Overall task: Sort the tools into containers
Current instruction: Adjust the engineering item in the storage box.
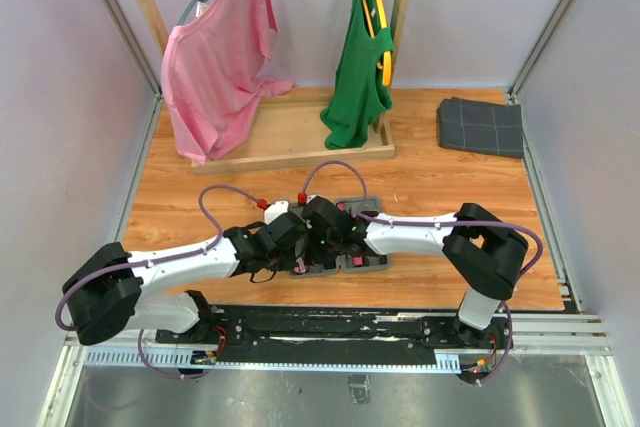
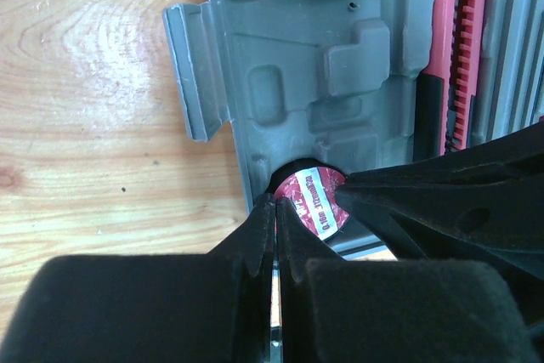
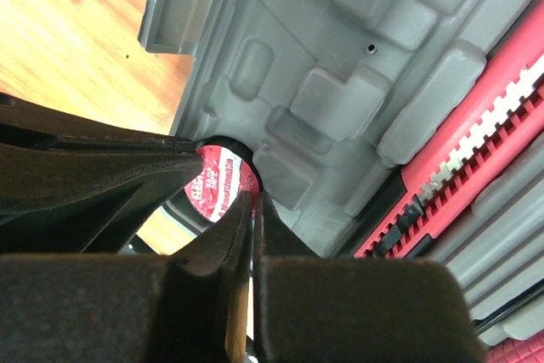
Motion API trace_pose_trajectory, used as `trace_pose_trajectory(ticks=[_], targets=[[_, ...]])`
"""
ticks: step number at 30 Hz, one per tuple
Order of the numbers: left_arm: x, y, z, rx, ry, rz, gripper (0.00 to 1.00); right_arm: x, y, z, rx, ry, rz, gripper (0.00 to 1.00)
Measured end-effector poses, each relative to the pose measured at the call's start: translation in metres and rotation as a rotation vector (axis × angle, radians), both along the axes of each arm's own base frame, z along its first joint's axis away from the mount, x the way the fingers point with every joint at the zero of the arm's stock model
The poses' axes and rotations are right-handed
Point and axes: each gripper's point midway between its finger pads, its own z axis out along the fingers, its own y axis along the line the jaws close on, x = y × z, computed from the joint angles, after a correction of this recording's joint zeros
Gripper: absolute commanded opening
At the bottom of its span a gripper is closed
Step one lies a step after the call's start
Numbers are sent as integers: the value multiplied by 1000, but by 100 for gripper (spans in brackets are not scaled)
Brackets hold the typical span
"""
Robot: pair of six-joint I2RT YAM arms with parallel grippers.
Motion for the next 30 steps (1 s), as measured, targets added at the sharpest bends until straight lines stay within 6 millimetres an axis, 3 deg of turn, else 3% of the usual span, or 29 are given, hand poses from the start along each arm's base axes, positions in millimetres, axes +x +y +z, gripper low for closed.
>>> trace_pose_trajectory(ticks=[9, 15, 26, 30], targets=[[7, -6, 6, -21, -55, 2, 5, 6, -5, 5, 5, -19, -22, 1], [9, 1, 20, -18, -91, 30, 16, 6, -4, 6, 9, -16, -19, 1], [34, 28, 89, -25, -308, 145, 25, 7, -4, 10, 6, -37, 12, 6], [39, 34, 89, -3, -324, 162, 27, 5, -14, 13, -35, -61, 54, 8]])
